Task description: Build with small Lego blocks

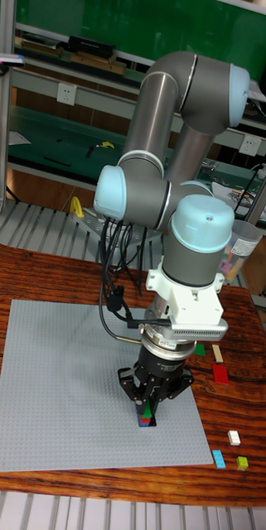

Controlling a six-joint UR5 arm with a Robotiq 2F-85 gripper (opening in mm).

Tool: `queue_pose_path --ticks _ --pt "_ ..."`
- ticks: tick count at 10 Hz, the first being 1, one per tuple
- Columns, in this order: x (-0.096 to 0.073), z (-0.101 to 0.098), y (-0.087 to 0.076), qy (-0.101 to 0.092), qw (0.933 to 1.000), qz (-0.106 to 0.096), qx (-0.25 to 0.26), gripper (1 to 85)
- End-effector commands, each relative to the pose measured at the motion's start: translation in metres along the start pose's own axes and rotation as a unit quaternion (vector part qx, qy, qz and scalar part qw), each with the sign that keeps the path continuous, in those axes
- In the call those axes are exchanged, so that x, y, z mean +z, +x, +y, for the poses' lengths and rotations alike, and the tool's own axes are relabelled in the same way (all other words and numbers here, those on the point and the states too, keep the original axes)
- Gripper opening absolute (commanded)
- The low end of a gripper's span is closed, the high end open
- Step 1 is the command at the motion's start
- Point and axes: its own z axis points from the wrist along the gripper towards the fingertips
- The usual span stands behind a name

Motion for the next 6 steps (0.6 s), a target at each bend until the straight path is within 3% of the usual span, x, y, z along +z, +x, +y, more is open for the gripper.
queue_pose_path --ticks 1,6 --pt "-0.0013 0.0023 -0.0032 -0.005 1.0 -0.003 0.001 1.3" --pt "0.0004 0.0023 -0.0053 -0.007 1.0 -0.005 -0.004 1.3"
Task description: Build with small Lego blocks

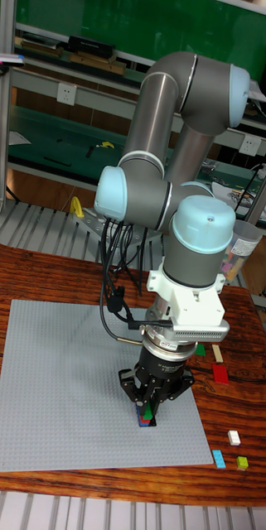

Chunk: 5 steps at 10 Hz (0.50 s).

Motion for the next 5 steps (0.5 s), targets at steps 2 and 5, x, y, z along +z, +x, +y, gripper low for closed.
queue_pose_path --ticks 2,5 --pt "-0.0004 -0.0004 -0.0024 -0.006 1.0 -0.004 -0.001 1.3" --pt "-0.0012 -0.0011 -0.0008 -0.009 1.0 -0.004 -0.001 1.3"
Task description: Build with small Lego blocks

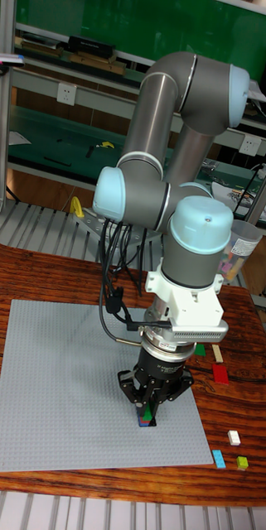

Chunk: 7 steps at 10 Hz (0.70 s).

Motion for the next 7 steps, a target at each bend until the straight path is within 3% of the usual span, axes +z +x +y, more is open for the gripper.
queue_pose_path --ticks 1,7 --pt "-0.0011 0.001 0.0 -0.008 1.0 -0.002 0.004 1.3" --pt "0.0001 0.0025 0.0008 -0.009 1.0 -0.003 0.003 1.3"
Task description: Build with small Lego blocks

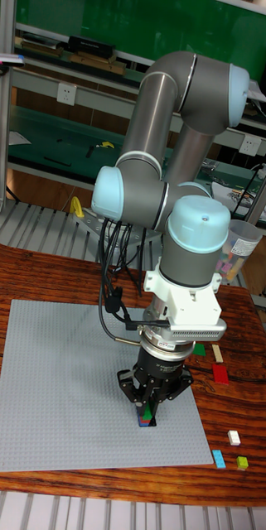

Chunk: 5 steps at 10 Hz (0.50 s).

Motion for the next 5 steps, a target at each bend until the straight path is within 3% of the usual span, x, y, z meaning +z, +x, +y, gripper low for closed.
queue_pose_path --ticks 1,5 --pt "-0.0004 0.002 -0.0015 -0.005 1.0 -0.003 0.004 1.3" --pt "0.0003 0.001 -0.0018 -0.004 1.0 -0.004 0.0 1.3"
